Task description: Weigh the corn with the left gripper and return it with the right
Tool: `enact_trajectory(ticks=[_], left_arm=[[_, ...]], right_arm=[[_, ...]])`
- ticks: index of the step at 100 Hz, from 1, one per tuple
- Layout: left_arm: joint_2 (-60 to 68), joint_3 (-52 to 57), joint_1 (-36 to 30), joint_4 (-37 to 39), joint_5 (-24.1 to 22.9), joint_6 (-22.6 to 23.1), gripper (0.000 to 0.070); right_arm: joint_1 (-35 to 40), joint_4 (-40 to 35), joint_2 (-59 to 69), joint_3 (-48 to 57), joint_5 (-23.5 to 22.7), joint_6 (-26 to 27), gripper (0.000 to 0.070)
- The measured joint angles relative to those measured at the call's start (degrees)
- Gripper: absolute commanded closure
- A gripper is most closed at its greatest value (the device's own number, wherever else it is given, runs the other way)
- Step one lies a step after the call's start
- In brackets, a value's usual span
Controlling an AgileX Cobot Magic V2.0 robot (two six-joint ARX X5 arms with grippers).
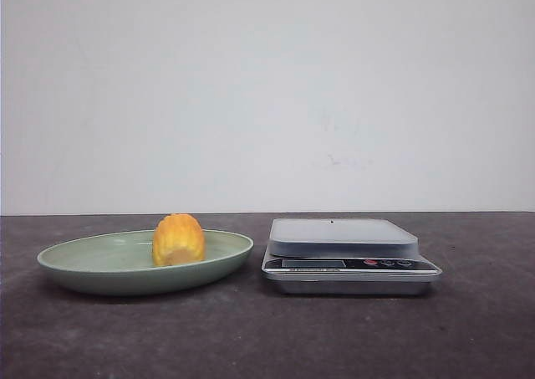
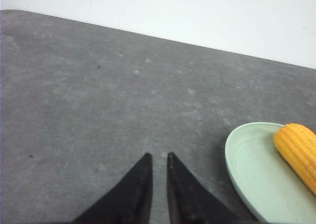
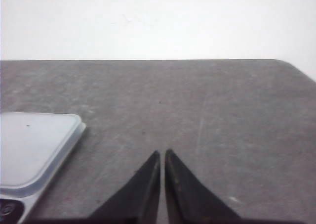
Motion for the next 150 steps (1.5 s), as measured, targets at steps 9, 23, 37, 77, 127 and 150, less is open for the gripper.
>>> enact_trajectory(ticks=[9, 23, 37, 77, 127, 150], left_arm=[[0.0, 0.0, 0.0, 0.0, 0.0, 0.0, 0.0671], [0.0, 0.0, 0.0, 0.0, 0.0, 0.0, 0.0671], [0.0, 0.0, 0.0, 0.0, 0.0, -0.3, 0.0671], [0.8, 2.3, 0.0, -1.4, 1.4, -5.5, 0.0686], [34.1, 41.4, -0.5, -7.0, 14.1, -8.5, 0.0277], [48.5, 49.7, -8.1, -8.0, 15.3, -7.7, 0.0283]], right_arm=[[0.2, -1.3, 0.0, 0.0, 0.0, 0.1, 0.0689], [0.2, -3.6, 0.0, 0.0, 0.0, 1.5, 0.0689], [0.2, -3.7, 0.0, 0.0, -2.3, 3.0, 0.0694], [0.2, -5.4, 0.7, 5.4, -3.4, 13.3, 0.0697], [1.7, -8.3, 25.4, 35.6, -9.0, 14.2, 0.0272], [4.3, -15.0, 35.7, 46.2, -9.0, 10.3, 0.0269]])
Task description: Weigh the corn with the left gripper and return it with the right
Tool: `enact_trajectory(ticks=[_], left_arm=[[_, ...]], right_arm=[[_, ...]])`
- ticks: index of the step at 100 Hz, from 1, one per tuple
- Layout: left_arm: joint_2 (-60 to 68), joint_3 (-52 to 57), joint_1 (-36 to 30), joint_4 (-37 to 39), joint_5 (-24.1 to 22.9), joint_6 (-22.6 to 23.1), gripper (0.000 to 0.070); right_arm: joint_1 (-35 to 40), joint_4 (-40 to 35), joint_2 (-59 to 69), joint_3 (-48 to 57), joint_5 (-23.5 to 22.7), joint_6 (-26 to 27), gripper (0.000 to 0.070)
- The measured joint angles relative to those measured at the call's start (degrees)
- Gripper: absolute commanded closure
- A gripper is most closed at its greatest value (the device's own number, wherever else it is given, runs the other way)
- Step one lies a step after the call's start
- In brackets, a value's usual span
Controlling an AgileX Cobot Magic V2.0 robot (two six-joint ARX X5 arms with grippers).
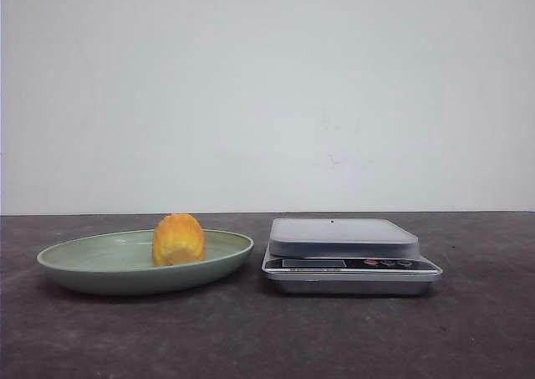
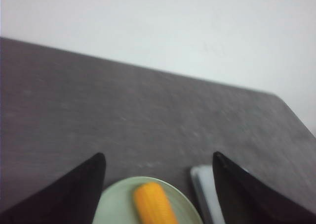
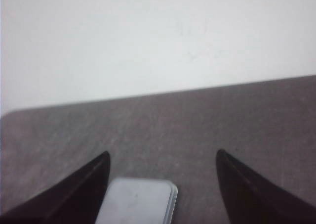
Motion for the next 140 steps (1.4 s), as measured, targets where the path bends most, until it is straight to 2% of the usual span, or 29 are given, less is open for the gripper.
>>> enact_trajectory(ticks=[15, 31, 47, 78, 112, 116, 128, 140], left_arm=[[9.4, 1.9, -8.0, 1.8, -8.3, 0.4, 0.0281], [20.4, 1.9, -12.8, 4.9, -10.4, 0.4, 0.0281], [30.6, 1.9, -16.1, 7.3, -15.5, 0.4, 0.0280], [43.7, 1.9, -18.5, 11.4, -17.1, -2.0, 0.0276], [46.9, 1.9, -19.6, 11.9, -17.1, -4.5, 0.0284], [47.1, 1.9, -19.9, 11.7, -17.1, -4.5, 0.0321], [47.3, 1.9, -20.7, 11.6, -17.1, -4.5, 0.0519], [47.3, 1.9, -20.8, 11.9, -17.2, -4.4, 0.0670]], right_arm=[[2.1, -4.6, 6.1, 5.5, 0.0, -2.1, 0.0269], [3.5, -5.5, 9.4, 6.4, 0.0, -3.5, 0.0269], [3.8, -5.4, 10.5, 6.4, 0.0, -4.5, 0.0269], [3.8, -5.4, 10.7, 6.4, 0.0, -5.0, 0.0269], [3.8, -5.2, 10.7, 6.4, 0.0, -5.0, 0.0269], [3.8, -5.2, 10.7, 6.4, 0.0, -5.0, 0.0269], [3.8, -5.2, 10.7, 6.4, 0.0, -5.0, 0.0269], [3.8, -5.2, 10.7, 6.4, 0.0, -5.0, 0.0269]])
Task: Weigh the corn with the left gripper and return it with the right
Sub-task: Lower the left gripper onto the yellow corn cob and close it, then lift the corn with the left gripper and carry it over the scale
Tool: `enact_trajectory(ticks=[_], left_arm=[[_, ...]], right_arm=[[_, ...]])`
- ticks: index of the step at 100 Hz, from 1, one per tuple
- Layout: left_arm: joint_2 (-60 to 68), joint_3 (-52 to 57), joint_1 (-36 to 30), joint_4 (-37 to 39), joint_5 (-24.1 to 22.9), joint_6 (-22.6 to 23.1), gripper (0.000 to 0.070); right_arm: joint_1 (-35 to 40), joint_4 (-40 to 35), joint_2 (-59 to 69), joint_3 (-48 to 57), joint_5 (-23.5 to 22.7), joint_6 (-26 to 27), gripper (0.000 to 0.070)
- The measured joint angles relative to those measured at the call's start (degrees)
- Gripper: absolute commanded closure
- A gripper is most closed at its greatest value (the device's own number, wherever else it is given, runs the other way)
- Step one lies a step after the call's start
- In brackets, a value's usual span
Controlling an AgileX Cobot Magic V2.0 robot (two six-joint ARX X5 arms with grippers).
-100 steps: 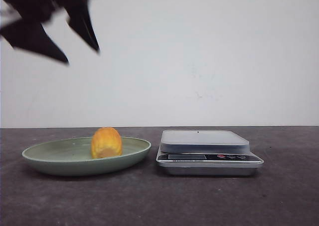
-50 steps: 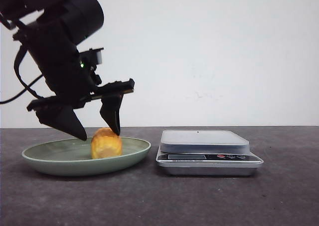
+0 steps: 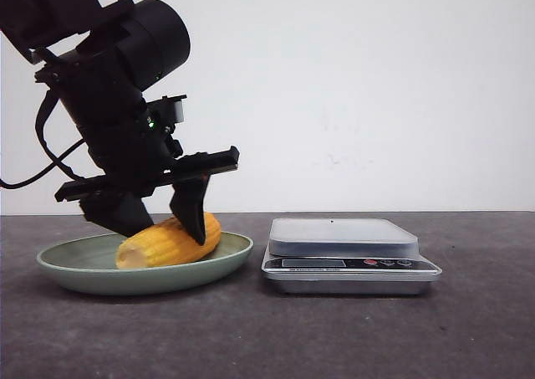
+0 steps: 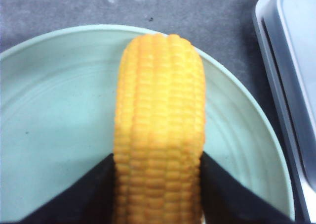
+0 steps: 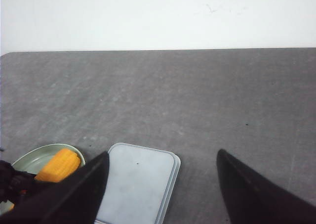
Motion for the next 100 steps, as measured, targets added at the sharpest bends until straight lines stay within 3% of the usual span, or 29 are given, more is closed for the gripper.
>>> enact_trajectory(ticks=[3, 27, 43, 64, 100], left_arm=[[0.0, 0.0, 0.0, 0.0, 0.0, 0.1, 0.0699], [-1.7, 4.2, -0.3, -6.8, 0.0, 2.4, 0.0697], [-4.9, 14.3, -2.4, -11.9, 1.8, 4.6, 0.0696], [-2.2, 26.2, -7.5, -11.7, 3.0, 4.8, 0.0696], [13.7, 30.7, -12.5, -7.2, 2.1, -1.5, 0.0696]], right_arm=[[0.0, 0.0, 0.0, 0.0, 0.0, 0.0, 0.0269], [0.0, 0.0, 0.0, 0.0, 0.0, -0.1, 0.0269], [0.0, 0.0, 0.0, 0.0, 0.0, -0.6, 0.0269], [0.0, 0.1, 0.0, 0.0, 0.0, -0.8, 0.0269], [0.1, -0.2, 0.0, 0.0, 0.0, -0.8, 0.0269]])
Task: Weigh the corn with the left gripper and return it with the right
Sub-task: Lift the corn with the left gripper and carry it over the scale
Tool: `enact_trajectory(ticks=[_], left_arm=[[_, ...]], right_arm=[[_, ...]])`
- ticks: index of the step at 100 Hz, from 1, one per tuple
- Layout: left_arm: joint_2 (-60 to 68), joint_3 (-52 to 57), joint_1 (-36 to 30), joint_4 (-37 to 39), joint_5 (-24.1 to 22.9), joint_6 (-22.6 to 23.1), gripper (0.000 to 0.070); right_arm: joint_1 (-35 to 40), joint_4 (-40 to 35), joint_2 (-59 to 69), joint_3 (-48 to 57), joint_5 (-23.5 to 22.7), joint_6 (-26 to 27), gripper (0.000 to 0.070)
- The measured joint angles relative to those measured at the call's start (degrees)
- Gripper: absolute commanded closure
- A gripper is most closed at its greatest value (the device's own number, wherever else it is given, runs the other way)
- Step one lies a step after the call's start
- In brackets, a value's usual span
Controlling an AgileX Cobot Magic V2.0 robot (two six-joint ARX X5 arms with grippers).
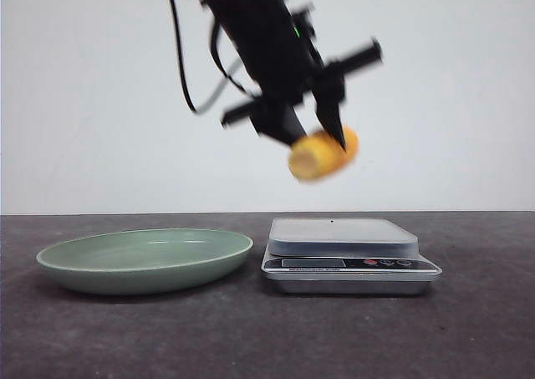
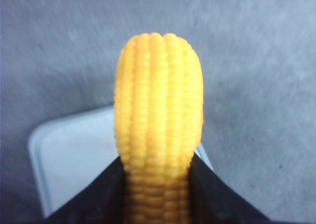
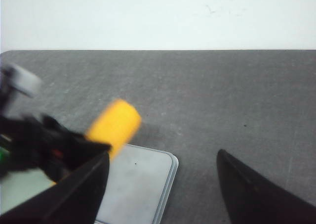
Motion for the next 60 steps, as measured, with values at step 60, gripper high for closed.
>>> enact_trajectory(ticks=[60], left_arm=[[4.6, 0.0, -1.8, -1.3, -2.3, -1.5, 0.0665]], right_arm=[[0.1, -0.3, 0.0, 0.0, 0.0, 0.0, 0.0269]])
